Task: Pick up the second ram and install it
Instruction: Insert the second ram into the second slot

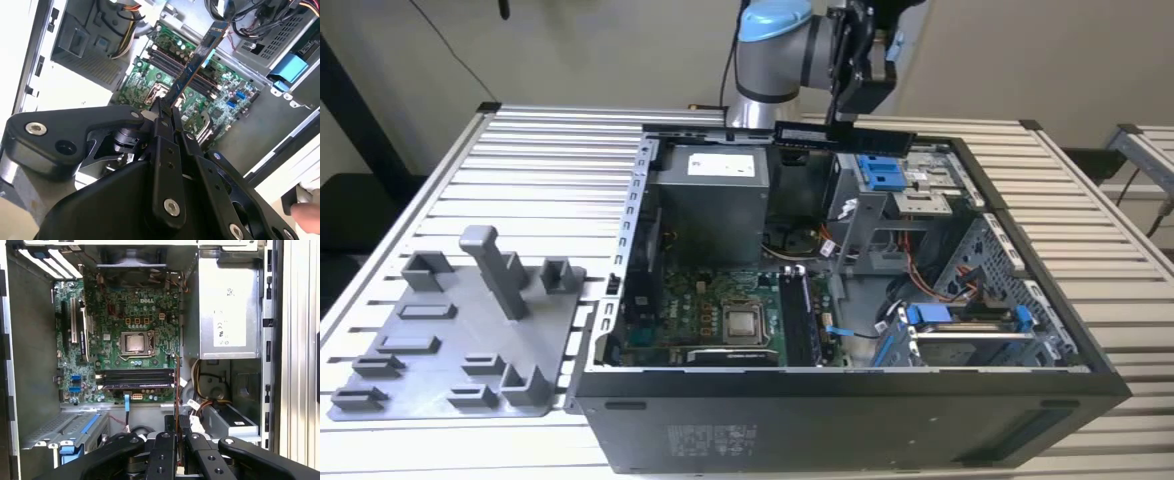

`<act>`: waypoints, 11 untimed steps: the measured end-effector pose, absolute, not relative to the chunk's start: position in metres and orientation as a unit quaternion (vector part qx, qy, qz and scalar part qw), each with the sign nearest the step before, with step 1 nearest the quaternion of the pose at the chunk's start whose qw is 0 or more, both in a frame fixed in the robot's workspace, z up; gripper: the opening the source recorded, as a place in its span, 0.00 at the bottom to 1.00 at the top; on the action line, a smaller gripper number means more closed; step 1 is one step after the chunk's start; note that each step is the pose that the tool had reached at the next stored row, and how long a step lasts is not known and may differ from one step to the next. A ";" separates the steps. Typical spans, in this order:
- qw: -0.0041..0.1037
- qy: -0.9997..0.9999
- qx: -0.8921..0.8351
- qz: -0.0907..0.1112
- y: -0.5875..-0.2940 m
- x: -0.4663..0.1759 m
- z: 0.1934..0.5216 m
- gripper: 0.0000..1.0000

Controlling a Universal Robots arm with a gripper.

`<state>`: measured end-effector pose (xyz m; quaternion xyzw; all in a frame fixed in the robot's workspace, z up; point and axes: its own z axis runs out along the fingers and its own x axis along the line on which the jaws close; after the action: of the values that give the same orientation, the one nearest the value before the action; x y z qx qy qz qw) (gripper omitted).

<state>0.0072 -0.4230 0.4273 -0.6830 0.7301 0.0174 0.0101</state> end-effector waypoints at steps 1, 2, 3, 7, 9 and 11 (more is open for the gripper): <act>0.010 0.733 -0.679 0.017 -0.423 0.007 0.427 0.14; 0.010 0.737 -0.676 0.017 -0.423 0.007 0.427 0.14; 0.010 0.740 -0.672 0.017 -0.423 0.007 0.427 0.14; 0.011 0.753 -0.657 0.017 -0.423 0.007 0.427 0.14; 0.011 0.760 -0.650 0.017 -0.423 0.007 0.427 0.14; 0.011 0.766 -0.642 0.017 -0.423 0.007 0.427 0.14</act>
<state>0.0072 -0.4230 0.4272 -0.6420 0.7664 0.0169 0.0111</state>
